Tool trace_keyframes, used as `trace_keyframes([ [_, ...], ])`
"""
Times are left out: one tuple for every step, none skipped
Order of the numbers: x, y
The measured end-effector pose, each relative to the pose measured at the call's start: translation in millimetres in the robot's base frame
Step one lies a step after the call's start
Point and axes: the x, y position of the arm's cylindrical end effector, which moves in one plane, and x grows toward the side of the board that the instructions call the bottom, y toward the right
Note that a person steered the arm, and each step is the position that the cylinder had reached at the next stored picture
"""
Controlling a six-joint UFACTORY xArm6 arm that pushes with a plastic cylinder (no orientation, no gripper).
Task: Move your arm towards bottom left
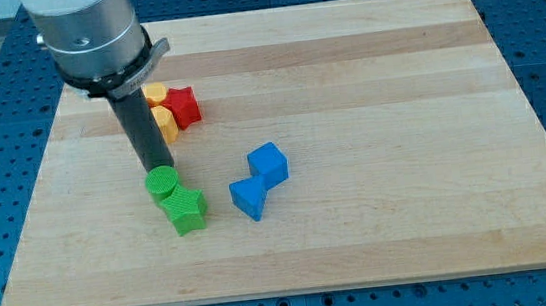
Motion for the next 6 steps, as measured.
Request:
trace_keyframes([
  [-19.3,0.0],
  [-29.5,-0.8],
  [-11.8,-54.5],
  [24.1,-120.2],
  [76.3,-115.6],
  [111.0,-80.4],
])
